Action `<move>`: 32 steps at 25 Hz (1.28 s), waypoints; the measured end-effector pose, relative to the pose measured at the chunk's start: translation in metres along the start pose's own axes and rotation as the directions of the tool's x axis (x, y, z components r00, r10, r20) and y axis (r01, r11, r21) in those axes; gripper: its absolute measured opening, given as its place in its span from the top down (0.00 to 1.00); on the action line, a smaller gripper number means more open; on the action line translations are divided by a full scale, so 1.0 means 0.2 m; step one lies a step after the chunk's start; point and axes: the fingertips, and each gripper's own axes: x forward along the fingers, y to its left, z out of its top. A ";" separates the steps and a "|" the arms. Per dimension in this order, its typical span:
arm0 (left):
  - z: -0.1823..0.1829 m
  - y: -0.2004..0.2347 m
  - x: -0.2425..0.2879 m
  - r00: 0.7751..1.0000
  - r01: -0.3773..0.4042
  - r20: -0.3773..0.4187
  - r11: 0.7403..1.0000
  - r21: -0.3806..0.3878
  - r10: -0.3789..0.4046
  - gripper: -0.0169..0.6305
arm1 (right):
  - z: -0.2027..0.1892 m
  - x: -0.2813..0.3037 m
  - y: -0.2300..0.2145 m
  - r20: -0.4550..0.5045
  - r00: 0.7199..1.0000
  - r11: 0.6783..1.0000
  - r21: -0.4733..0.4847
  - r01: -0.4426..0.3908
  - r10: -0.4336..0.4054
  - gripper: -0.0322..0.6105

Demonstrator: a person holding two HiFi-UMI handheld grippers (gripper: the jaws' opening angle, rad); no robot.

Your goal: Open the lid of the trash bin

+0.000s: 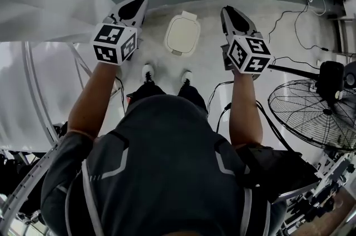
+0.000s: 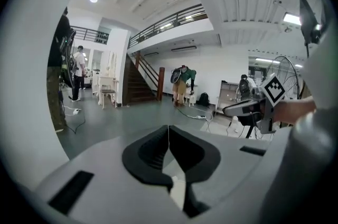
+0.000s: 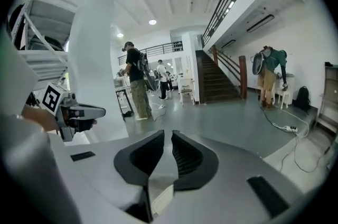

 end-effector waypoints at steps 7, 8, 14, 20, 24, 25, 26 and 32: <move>-0.39 -0.02 0.21 0.989 -0.028 -0.146 0.999 -0.018 0.025 0.87 | -0.38 0.23 -0.13 -0.139 0.988 0.997 0.046 -0.064 0.070 0.80; -0.45 -0.02 0.22 0.986 -0.024 -0.166 0.999 -0.026 0.020 0.87 | -0.44 0.26 -0.14 -0.159 0.984 0.996 0.053 -0.070 0.078 0.80; -0.86 -0.07 0.38 0.956 0.012 -0.292 1.000 -0.028 -0.020 0.81 | -0.87 0.43 -0.14 -0.276 0.956 0.993 0.086 -0.082 0.103 0.72; -1.30 -0.10 0.57 0.908 0.021 -0.418 0.999 -0.028 -0.031 0.72 | -1.29 0.55 -0.15 -0.397 0.912 0.991 0.118 -0.059 0.101 0.67; -1.59 -0.14 0.63 0.866 0.028 -0.498 0.998 -0.058 -0.053 0.69 | -1.55 0.61 -0.13 -0.449 0.887 0.987 0.155 -0.048 0.113 0.64; -1.65 -0.15 0.64 0.854 0.031 -0.517 0.998 -0.060 -0.057 0.69 | -1.61 0.62 -0.12 -0.461 0.879 0.985 0.167 -0.044 0.117 0.64; -1.72 -0.16 0.64 0.844 0.033 -0.533 0.998 -0.061 -0.060 0.69 | -1.68 0.63 -0.11 -0.475 0.872 0.984 0.176 -0.041 0.121 0.64; -2.01 -0.18 0.69 0.818 0.016 -0.574 0.998 -0.056 -0.045 0.82 | -2.02 0.67 -0.03 -0.549 0.819 0.976 0.207 -0.063 0.169 0.70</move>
